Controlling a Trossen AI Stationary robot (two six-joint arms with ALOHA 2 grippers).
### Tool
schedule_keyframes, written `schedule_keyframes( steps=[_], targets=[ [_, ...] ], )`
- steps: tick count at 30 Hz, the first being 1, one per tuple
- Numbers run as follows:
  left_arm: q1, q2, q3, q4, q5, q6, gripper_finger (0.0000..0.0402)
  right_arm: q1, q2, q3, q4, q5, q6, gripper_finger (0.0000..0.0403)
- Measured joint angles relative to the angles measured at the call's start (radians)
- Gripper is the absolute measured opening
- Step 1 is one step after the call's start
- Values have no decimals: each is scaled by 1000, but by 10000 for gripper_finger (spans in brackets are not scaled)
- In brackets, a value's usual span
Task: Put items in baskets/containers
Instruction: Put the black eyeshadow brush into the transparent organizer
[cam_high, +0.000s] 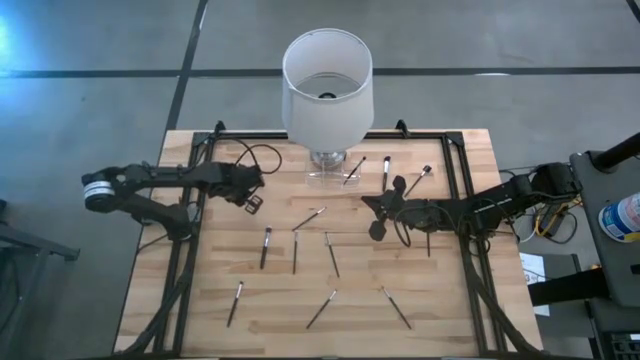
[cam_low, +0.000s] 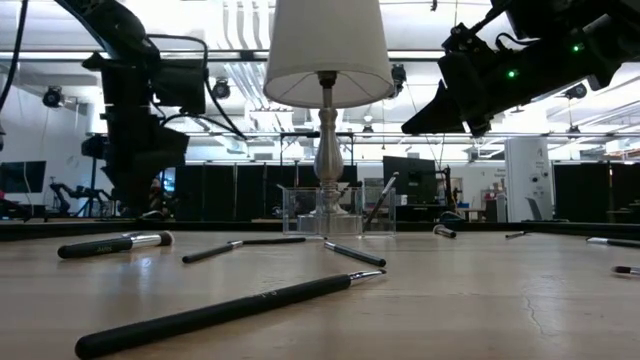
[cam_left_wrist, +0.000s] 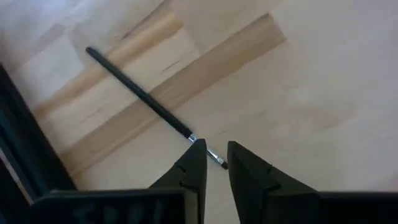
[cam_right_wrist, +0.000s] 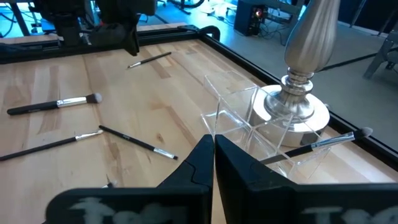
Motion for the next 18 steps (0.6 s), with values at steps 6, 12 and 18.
schedule_keyframes(
  steps=[6, 12, 18],
  targets=[
    [2, 0, -59, 32, 4, -67, 60, 0, 0, 0, 0, 0, -5, 9],
    [4, 0, -118, 84, 3, -89, 60, 0, 0, 0, 0, 0, -5, 9],
    [9, -4, -159, 120, -14, -98, 60, 0, 0, 0, 1, 0, -5, 9]
  ],
)
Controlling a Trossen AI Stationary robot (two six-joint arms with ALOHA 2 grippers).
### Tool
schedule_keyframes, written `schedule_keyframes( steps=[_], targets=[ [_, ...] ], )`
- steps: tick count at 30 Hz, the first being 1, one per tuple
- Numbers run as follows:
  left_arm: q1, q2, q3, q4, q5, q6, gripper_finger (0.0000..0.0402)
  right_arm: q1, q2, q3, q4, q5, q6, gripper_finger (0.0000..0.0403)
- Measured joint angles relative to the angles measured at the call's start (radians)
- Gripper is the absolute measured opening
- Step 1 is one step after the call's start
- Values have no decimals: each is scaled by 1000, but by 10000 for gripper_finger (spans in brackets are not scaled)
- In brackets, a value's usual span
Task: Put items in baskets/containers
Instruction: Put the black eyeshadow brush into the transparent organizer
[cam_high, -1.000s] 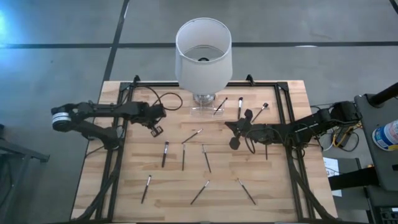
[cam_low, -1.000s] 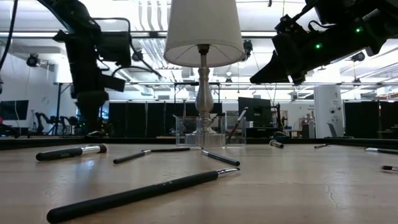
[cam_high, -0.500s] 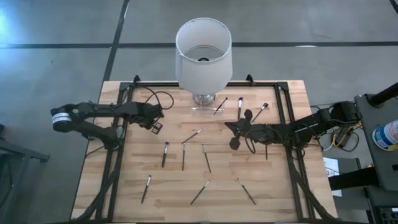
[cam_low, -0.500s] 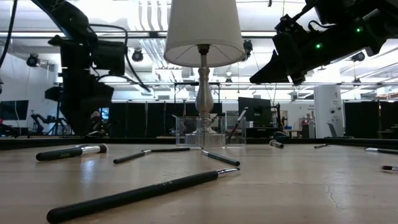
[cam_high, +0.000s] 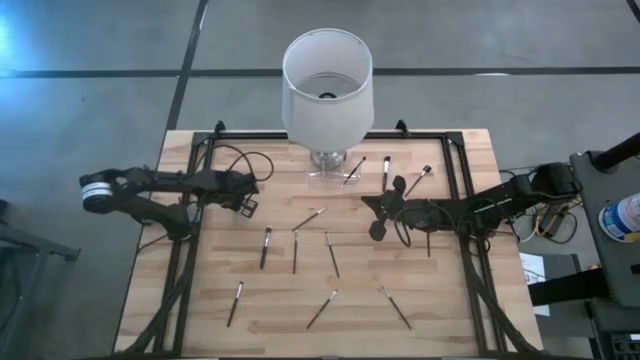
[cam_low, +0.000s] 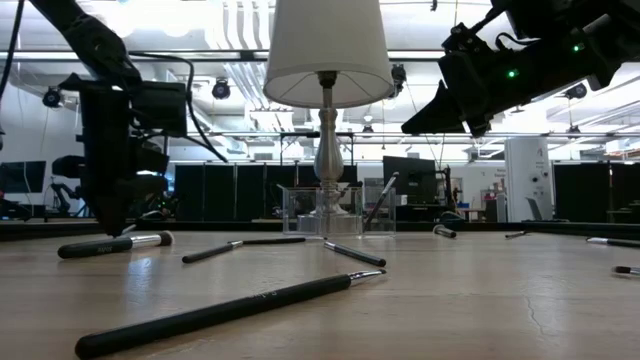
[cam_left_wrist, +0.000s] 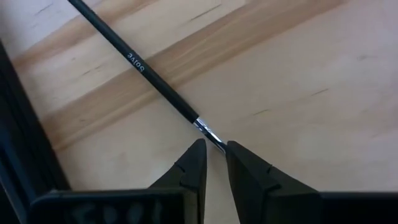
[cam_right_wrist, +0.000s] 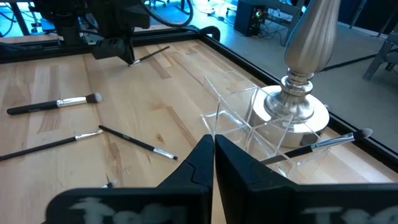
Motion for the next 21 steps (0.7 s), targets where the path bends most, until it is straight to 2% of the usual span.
schedule_keyframes(
  steps=[7, 12, 17, 21],
  targets=[
    [1, -4, -14, 45, 0, 21, 60, 0, 0, 0, 0, 0, 0, 8],
    [1, -24, -4, 42, 33, 122, 60, 0, 0, 0, 0, 0, -3, 9],
    [-11, -36, 65, 16, 116, 290, 60, 0, 0, 0, 0, 0, -4, 8],
    [-38, -34, 144, -64, 122, 369, 58, 0, 0, 0, 0, 0, -3, 9]
  ],
)
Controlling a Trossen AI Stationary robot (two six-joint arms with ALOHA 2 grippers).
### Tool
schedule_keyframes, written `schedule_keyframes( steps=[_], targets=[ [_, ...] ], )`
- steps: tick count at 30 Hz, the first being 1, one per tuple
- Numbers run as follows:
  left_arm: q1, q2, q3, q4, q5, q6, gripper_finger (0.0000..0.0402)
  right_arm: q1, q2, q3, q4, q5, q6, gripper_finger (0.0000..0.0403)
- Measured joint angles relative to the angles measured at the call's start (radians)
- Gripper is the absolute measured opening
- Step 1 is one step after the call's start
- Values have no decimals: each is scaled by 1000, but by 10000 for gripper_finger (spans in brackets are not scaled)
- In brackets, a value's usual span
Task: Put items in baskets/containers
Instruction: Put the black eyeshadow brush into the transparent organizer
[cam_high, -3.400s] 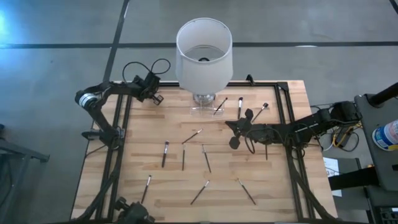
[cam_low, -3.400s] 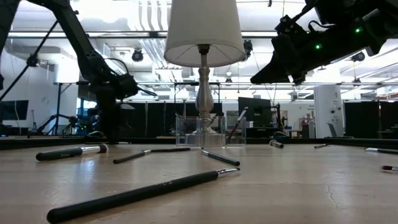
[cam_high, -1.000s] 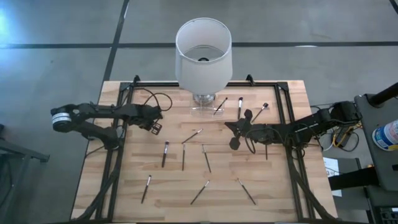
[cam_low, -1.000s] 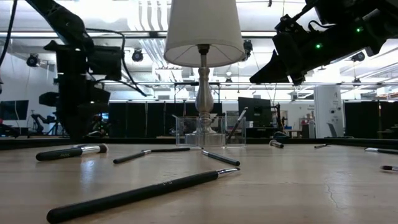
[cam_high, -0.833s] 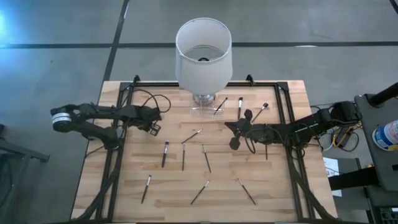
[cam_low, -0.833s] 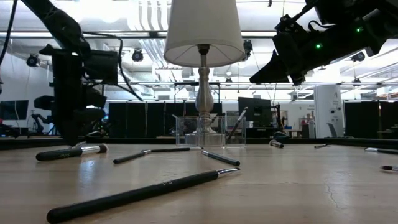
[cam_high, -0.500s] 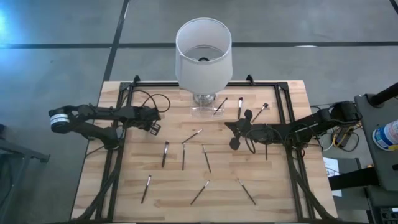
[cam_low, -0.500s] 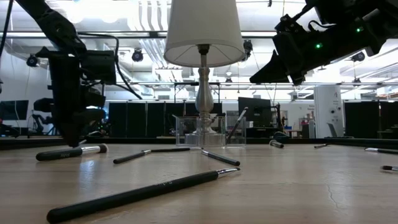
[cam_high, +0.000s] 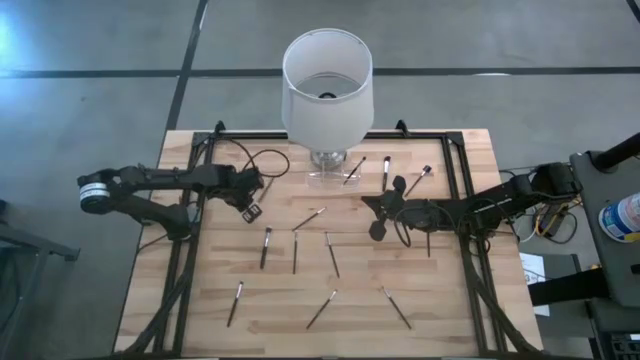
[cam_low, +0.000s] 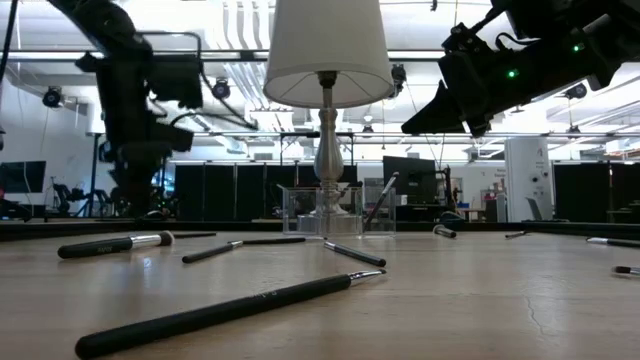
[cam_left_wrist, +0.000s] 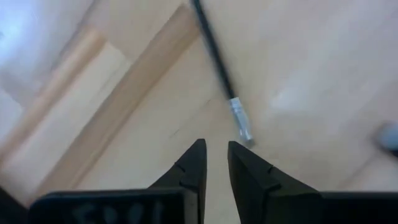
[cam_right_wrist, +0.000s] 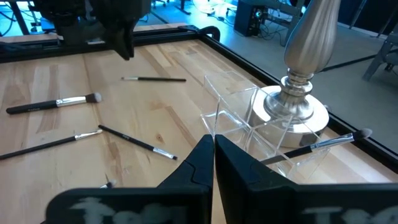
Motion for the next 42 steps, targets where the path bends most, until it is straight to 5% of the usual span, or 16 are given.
schedule_keyframes(
  steps=[6, 12, 20, 31, 42],
  targets=[
    [-1, 1, 39, -11, -38, -137, 40, 0, 0, 0, 0, 0, 2, 9],
    [-41, 1, 8, 162, 33, -225, 53, 0, 0, 0, 0, 0, 1, 8],
    [-216, 1, -78, 393, -69, -163, 59, 0, 0, 0, -1, -17, -1, 9],
    [-323, 23, -189, 767, -69, -107, 2, 0, 0, 0, 1, -20, 0, 8],
    [-375, 207, -37, 773, -147, -210, 79, 0, 0, 0, 1, -23, 3, 8]
  ],
)
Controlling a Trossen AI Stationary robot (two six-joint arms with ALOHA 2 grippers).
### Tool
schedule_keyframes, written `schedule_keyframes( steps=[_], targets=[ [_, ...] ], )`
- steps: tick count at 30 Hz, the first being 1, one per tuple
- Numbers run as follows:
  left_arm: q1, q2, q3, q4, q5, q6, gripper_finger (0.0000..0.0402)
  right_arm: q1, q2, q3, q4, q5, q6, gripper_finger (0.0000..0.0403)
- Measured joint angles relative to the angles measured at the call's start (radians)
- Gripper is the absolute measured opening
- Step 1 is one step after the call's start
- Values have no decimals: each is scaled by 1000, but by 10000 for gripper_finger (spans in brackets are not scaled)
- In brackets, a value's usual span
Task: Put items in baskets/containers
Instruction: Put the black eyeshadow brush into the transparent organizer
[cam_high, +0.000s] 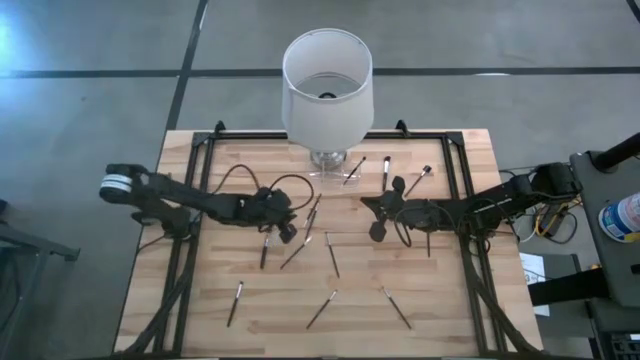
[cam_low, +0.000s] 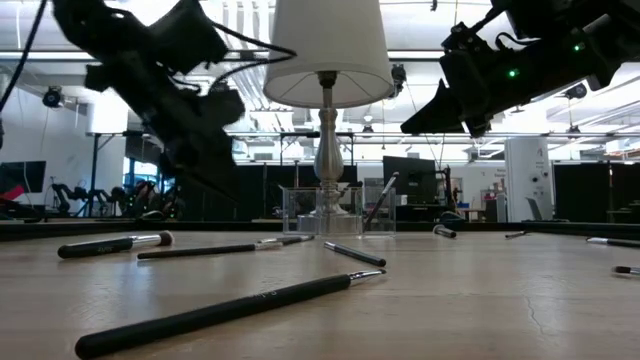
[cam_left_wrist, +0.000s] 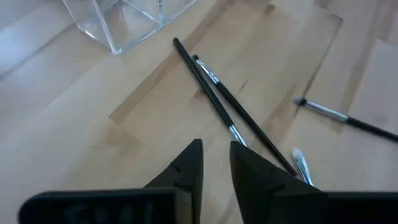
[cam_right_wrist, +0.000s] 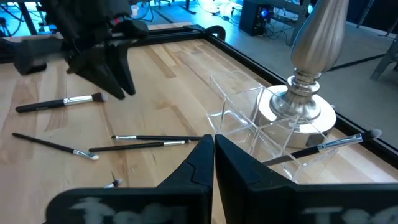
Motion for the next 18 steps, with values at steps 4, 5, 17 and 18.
schedule_keyframes(
  steps=[4, 5, 17, 18],
  targets=[
    [-3, 103, 47, 1, 0, 24, 95, 0, 0, 0, 0, -5, -1, 9],
    [-4, 129, 56, 5, 0, 25, 97, 0, 0, 0, -1, -5, -1, 9],
    [-26, 257, 68, 139, 8, 19, 99, 0, 0, 0, -2, -4, -3, 9],
    [-31, 258, 67, 152, 16, 20, 99, 0, 0, 0, -2, -4, -3, 9]
  ],
)
